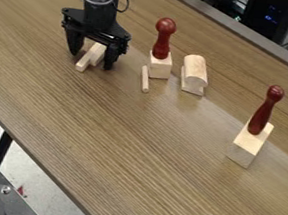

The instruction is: Put the stick in the

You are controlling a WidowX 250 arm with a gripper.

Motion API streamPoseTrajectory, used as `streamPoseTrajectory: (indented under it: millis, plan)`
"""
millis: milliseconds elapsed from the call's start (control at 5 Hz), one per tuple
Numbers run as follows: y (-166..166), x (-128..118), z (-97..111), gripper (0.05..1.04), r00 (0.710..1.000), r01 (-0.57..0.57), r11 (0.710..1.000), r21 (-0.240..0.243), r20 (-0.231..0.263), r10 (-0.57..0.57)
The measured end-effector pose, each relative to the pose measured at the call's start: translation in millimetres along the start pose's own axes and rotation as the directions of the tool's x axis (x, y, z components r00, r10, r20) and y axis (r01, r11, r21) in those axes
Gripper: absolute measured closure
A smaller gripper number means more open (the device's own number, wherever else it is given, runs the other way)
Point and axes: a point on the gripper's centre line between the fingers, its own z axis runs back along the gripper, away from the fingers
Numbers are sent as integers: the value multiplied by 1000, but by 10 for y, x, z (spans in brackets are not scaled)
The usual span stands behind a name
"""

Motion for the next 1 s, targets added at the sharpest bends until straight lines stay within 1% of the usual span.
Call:
streamPoseTrajectory:
  millis: [200, 400, 600, 800, 1000]
  plan:
    - [-13, -15, -28, 412, 1000, -1, 1000, -4, -11, 1]
    - [-15, 65, -31, 684, 1000, -18, 1000, -17, -10, 18]
    - [8, 106, -34, 717, 1000, -17, 1000, -5, -14, 17]
    - [14, 235, 11, 717, 999, -41, 999, -10, 11, 41]
    - [2, 414, 132, 717, 994, -94, 995, -29, 54, 96]
